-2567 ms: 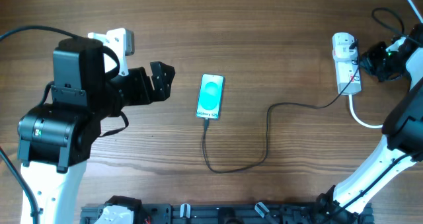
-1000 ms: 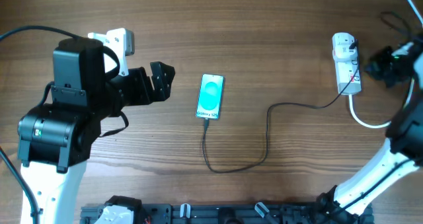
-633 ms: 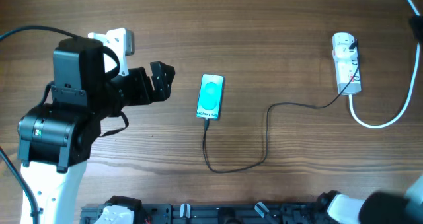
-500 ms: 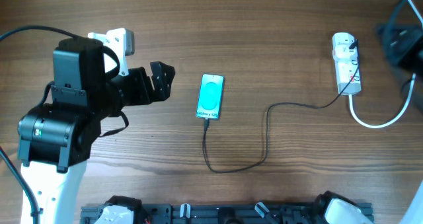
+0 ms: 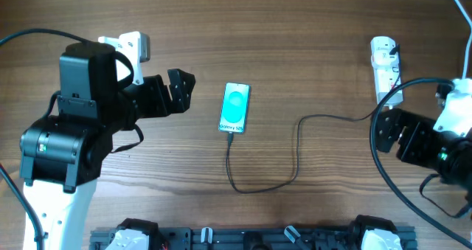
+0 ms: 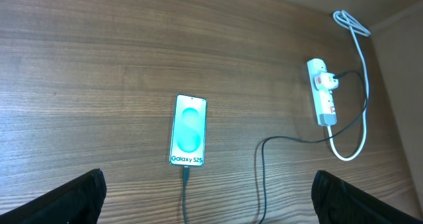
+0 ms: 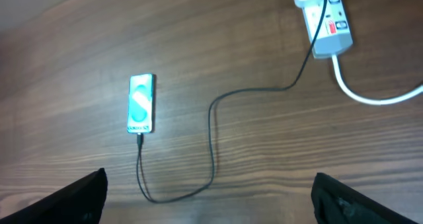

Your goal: Plug charger to phone and switch on socket

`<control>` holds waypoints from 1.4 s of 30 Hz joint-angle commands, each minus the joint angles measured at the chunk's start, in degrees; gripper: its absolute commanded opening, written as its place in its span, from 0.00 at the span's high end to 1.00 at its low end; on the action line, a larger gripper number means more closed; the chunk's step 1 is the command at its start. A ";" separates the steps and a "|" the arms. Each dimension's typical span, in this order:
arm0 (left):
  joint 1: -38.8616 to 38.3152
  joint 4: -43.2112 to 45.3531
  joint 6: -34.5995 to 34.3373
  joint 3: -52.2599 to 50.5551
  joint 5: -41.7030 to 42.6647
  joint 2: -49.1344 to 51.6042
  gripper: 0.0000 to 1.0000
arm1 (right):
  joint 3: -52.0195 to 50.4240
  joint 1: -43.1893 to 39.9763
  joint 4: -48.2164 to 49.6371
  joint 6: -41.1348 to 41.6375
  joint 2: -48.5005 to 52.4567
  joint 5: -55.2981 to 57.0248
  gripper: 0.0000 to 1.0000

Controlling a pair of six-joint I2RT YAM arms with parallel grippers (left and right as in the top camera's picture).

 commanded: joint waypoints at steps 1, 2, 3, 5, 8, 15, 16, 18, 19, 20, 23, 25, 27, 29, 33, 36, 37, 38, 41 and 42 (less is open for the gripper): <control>0.22 0.13 0.33 -0.13 -0.33 0.31 0.00 | 0.07 0.39 -0.17 0.13 0.37 1.60 0.00; 0.22 0.13 0.33 -0.13 -0.35 0.31 0.00 | 0.07 0.39 -0.24 -0.17 0.55 3.43 0.00; 0.22 0.13 0.33 -0.13 -0.33 0.31 0.00 | 0.07 0.39 -0.26 0.07 0.59 3.91 0.00; 0.22 0.13 0.33 -0.13 -0.33 0.31 0.00 | 0.07 0.39 -0.13 0.22 0.66 2.45 0.00; 0.22 0.13 0.33 -0.13 -0.33 0.31 0.00 | -0.35 0.39 1.20 0.00 0.92 0.22 0.00; 0.22 0.13 0.33 -0.13 -0.33 0.31 0.00 | -12.24 0.39 12.07 -0.85 -2.23 0.20 0.01; 0.22 0.13 0.33 -0.13 -0.33 0.31 0.00 | -16.92 0.85 17.09 1.27 -4.74 0.26 0.00; 0.22 0.13 0.33 -0.13 -0.33 0.31 0.00 | -26.32 3.82 28.37 3.52 -10.67 0.72 0.00; 0.22 0.13 0.33 -0.13 -0.33 0.31 0.00 | -30.88 5.88 34.14 3.43 -13.68 1.40 0.00; 0.22 0.13 0.33 -0.13 -0.33 0.31 0.00 | -35.45 8.07 39.52 3.43 -16.76 3.39 0.00; 0.22 0.13 0.33 -0.13 -0.35 0.31 0.00 | -47.69 14.08 46.99 2.97 -26.21 10.38 0.00; 0.22 0.13 0.33 -0.13 -0.33 0.31 0.00 | -53.48 15.63 47.87 3.06 -31.52 13.92 0.00; 0.22 0.13 0.33 -0.13 -0.33 0.31 0.00 | -58.62 15.74 50.07 3.04 -36.46 14.47 0.00; 0.22 0.13 0.33 -0.13 -0.33 0.31 0.00 | -63.43 15.74 54.42 3.13 -41.11 14.45 0.00; 0.22 0.13 0.33 -0.13 -0.33 0.31 0.00 | -71.12 15.80 68.83 3.21 -47.17 14.45 0.00; 0.22 0.13 0.33 -0.13 -0.33 0.31 0.00 | -74.51 15.82 77.44 3.45 -47.91 14.43 0.01; 0.22 0.13 0.33 -0.13 -0.35 0.31 0.00 | -75.89 15.82 81.35 4.76 -47.91 14.45 0.00; 0.22 0.13 0.33 -0.13 -0.33 0.31 0.00 | -76.91 15.82 84.17 5.14 -47.91 14.45 0.00; 0.22 0.13 0.33 -0.13 -0.33 0.31 0.00 | -80.28 15.82 92.21 5.51 -47.95 14.45 0.00; 0.22 0.13 0.33 -0.13 -0.33 0.31 0.00 | -81.55 15.82 94.16 6.73 -48.09 14.45 0.00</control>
